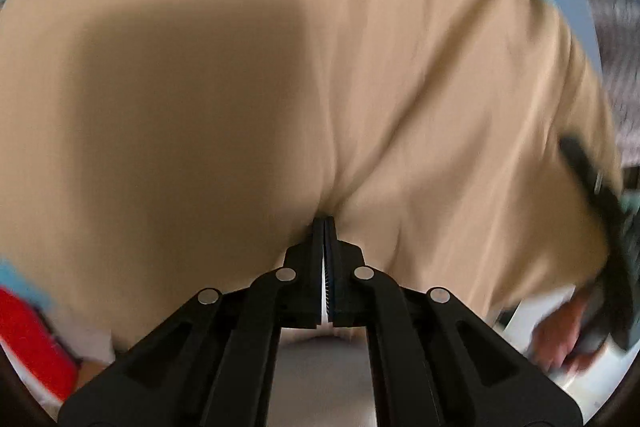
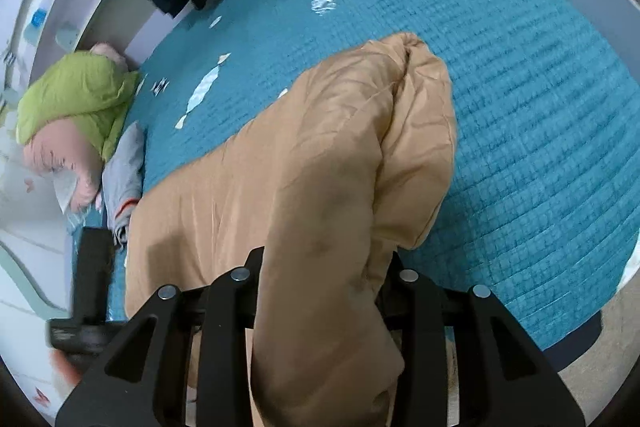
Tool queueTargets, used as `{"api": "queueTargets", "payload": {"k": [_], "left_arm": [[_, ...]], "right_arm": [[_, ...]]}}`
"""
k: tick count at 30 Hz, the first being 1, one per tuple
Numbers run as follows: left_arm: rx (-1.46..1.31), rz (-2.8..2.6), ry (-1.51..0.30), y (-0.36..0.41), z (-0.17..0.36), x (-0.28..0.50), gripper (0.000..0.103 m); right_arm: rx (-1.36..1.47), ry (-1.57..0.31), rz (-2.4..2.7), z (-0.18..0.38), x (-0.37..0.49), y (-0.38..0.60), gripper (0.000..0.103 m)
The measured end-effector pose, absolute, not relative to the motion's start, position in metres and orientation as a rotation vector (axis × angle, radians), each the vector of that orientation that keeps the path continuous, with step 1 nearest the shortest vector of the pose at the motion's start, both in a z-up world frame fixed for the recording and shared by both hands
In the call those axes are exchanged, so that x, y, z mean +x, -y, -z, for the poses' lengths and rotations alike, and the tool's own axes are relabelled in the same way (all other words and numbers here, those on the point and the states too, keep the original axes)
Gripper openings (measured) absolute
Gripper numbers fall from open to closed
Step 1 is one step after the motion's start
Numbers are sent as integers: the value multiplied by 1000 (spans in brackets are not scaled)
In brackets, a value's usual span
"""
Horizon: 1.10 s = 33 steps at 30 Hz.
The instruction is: Fold large clothes
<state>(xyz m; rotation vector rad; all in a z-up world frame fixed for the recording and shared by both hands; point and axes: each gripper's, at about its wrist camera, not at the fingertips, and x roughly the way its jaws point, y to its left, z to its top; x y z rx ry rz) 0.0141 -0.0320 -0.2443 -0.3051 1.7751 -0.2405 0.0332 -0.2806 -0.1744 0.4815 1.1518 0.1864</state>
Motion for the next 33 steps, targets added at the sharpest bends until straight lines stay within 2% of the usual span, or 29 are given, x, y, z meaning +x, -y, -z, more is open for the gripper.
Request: {"api": "queueTargets", "payload": {"k": [2,5,6,8,11,13,16,17,18,21,24,25,27,28,30,33], "left_arm": [[-249,232,-1811,36,256,5,2],[-350,202,-1862,30,285,17,3],[-342,198,-1862,30,277,19,3],[-188,211,-1708,41,237,16,1],[-98,228,-1535,52,196,25,2],[-69,203,-1464,57,191,44,2],[-23,178,-1501,66,239,78,1],[3,179,-1445,67,242,85,2],[32,174,-1414,70,239,89,2],[-40,186,-1469,69,208,96,2],[-25,161,-1353,69,181,115,2],[4,129,-1325,70,186,129,2],[-9,139,-1461,61,233,155,1],[4,155,-1447,54,245,160,1],[77,166,-1410,53,227,157,1],[-8,164,-1382,38,195,164,2]], "right_arm": [[485,-1159,-197,175,35,282,33],[483,-1183,-176,182,38,281,33],[475,-1185,-173,182,39,279,33],[456,-1184,-180,178,39,277,33],[469,-1190,-181,177,40,279,33],[471,-1195,-178,178,42,280,33],[486,-1193,-175,180,43,280,33],[497,-1192,-174,180,43,281,33],[502,-1190,-169,180,43,281,33],[520,-1183,-159,180,43,286,33],[540,-1178,-150,183,41,290,33],[544,-1176,-144,183,41,291,33],[556,-1172,-138,185,39,292,33],[567,-1166,-144,185,39,292,33],[568,-1168,-140,184,40,291,33],[541,-1162,-139,183,41,288,33]]}}
